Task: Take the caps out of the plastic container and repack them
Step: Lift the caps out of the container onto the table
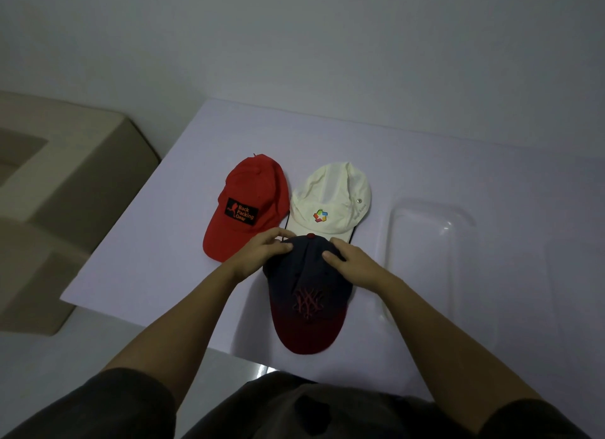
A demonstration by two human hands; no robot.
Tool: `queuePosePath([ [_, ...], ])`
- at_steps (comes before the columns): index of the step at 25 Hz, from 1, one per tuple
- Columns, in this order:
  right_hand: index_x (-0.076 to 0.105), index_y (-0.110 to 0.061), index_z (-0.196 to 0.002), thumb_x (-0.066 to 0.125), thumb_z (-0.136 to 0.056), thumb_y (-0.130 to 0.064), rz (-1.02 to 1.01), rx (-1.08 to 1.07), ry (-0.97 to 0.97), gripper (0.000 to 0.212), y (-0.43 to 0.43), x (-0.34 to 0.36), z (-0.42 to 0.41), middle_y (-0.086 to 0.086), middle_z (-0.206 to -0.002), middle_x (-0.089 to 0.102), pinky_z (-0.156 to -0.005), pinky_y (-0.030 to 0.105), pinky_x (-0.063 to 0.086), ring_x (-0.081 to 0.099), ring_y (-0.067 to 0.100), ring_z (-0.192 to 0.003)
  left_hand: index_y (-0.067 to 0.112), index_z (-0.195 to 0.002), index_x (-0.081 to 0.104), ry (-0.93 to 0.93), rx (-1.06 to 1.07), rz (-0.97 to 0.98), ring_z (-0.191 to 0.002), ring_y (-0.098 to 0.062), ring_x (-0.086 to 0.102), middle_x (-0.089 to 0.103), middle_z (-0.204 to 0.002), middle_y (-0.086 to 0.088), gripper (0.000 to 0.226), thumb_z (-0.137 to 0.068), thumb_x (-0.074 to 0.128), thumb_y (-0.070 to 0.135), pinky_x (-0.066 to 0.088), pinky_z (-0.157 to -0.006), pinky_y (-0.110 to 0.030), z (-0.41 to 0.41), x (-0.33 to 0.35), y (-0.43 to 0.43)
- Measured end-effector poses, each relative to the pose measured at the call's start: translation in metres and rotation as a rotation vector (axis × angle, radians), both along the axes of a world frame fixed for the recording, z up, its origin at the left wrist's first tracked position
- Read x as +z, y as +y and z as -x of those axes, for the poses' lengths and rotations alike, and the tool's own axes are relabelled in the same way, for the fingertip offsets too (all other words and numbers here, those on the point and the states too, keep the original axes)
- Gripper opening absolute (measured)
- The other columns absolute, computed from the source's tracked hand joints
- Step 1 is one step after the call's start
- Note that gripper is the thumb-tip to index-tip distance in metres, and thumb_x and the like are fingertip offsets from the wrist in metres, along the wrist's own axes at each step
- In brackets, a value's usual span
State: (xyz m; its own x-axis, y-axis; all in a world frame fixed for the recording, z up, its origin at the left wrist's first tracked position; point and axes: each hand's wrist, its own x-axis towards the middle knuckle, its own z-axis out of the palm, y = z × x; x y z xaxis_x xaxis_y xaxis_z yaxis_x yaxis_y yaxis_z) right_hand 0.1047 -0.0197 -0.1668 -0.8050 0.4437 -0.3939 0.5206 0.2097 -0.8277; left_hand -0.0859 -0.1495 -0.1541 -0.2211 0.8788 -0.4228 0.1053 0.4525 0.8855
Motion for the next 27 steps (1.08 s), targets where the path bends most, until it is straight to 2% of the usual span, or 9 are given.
queuePosePath([
  [2, 0.052, -0.011, -0.116, 0.044, -0.098, -0.033, 0.017, -0.004, -0.006, 0.029, 0.000, 0.000, 0.002, 0.006, -0.114, 0.062, -0.091, 0.036, 0.049, 0.059, 0.021, -0.104, 0.006, -0.106, 0.066, 0.004, -0.041, 0.021, -0.090, -0.019, 0.067, 0.069, -0.099, -0.010, 0.025, -0.089, 0.063, 0.024, 0.054, -0.079, -0.027, -0.002, 0.004, 0.006],
  [4, 0.052, -0.010, -0.116, 0.046, -0.098, -0.032, 0.068, -0.017, 0.000, 0.029, 0.001, -0.003, 0.003, 0.007, -0.113, 0.062, -0.093, 0.037, 0.050, 0.059, 0.021, -0.105, -0.001, -0.101, 0.065, 0.014, -0.056, 0.037, -0.086, -0.022, 0.064, 0.067, -0.094, -0.012, 0.027, -0.090, 0.062, 0.024, 0.053, -0.078, -0.031, -0.001, 0.003, 0.009],
  [8, 0.055, -0.010, -0.121, 0.046, -0.098, -0.031, 0.155, 0.007, -0.006, 0.032, 0.005, -0.001, 0.002, 0.006, -0.117, 0.063, -0.096, 0.037, 0.050, 0.061, 0.021, -0.108, -0.001, -0.100, 0.061, 0.073, -0.091, 0.048, -0.084, -0.025, 0.059, 0.064, -0.092, -0.016, 0.047, -0.082, 0.060, 0.042, 0.048, -0.078, -0.040, 0.001, 0.003, 0.007],
  [13, 0.063, -0.017, -0.110, 0.050, -0.092, -0.046, 0.123, 0.040, -0.005, 0.036, 0.008, -0.001, -0.003, 0.001, -0.109, 0.068, -0.095, 0.039, 0.052, 0.065, 0.019, -0.102, 0.007, -0.097, 0.063, 0.225, -0.145, -0.020, -0.080, -0.021, 0.059, 0.064, -0.094, -0.020, 0.030, -0.092, 0.056, 0.035, 0.048, -0.073, -0.037, 0.000, 0.003, 0.003],
  [17, 0.061, -0.026, -0.108, 0.065, -0.083, -0.048, 0.076, 0.109, -0.080, 0.033, 0.011, 0.006, -0.008, -0.006, -0.104, 0.066, -0.085, 0.025, 0.052, 0.064, 0.013, -0.098, 0.014, -0.097, 0.060, 0.350, -0.160, -0.043, -0.081, -0.018, 0.059, 0.064, -0.094, -0.013, 0.023, -0.096, 0.050, 0.035, 0.048, -0.069, -0.031, -0.001, 0.003, 0.001],
  [21, 0.053, -0.021, -0.126, 0.062, -0.086, -0.043, 0.022, 0.083, -0.035, 0.046, 0.009, 0.002, -0.009, -0.002, -0.121, 0.061, -0.092, 0.027, 0.049, 0.059, 0.015, -0.109, 0.020, -0.095, 0.064, 0.238, -0.173, 0.074, -0.082, -0.012, 0.065, 0.067, -0.090, 0.002, 0.022, -0.083, 0.068, 0.039, 0.051, -0.066, -0.021, 0.006, 0.008, -0.001],
  [23, 0.048, -0.021, -0.134, 0.058, -0.089, -0.044, 0.052, 0.039, -0.010, 0.052, 0.008, 0.000, -0.009, -0.002, -0.129, 0.058, -0.097, 0.029, 0.048, 0.056, 0.015, -0.115, 0.017, -0.093, 0.067, 0.183, -0.166, 0.122, -0.083, -0.015, 0.067, 0.070, -0.090, -0.001, 0.029, -0.074, 0.076, 0.037, 0.055, -0.070, -0.025, 0.014, 0.009, -0.005],
  [27, 0.042, -0.021, -0.136, 0.052, -0.093, -0.040, 0.106, -0.010, 0.053, 0.048, 0.003, 0.007, -0.005, -0.004, -0.133, 0.055, -0.100, 0.029, 0.045, 0.053, 0.014, -0.120, 0.011, -0.103, 0.067, 0.080, -0.100, 0.143, -0.095, -0.026, 0.069, 0.072, -0.102, -0.010, 0.064, -0.054, 0.083, 0.048, 0.058, -0.084, -0.041, 0.021, 0.005, -0.013],
])
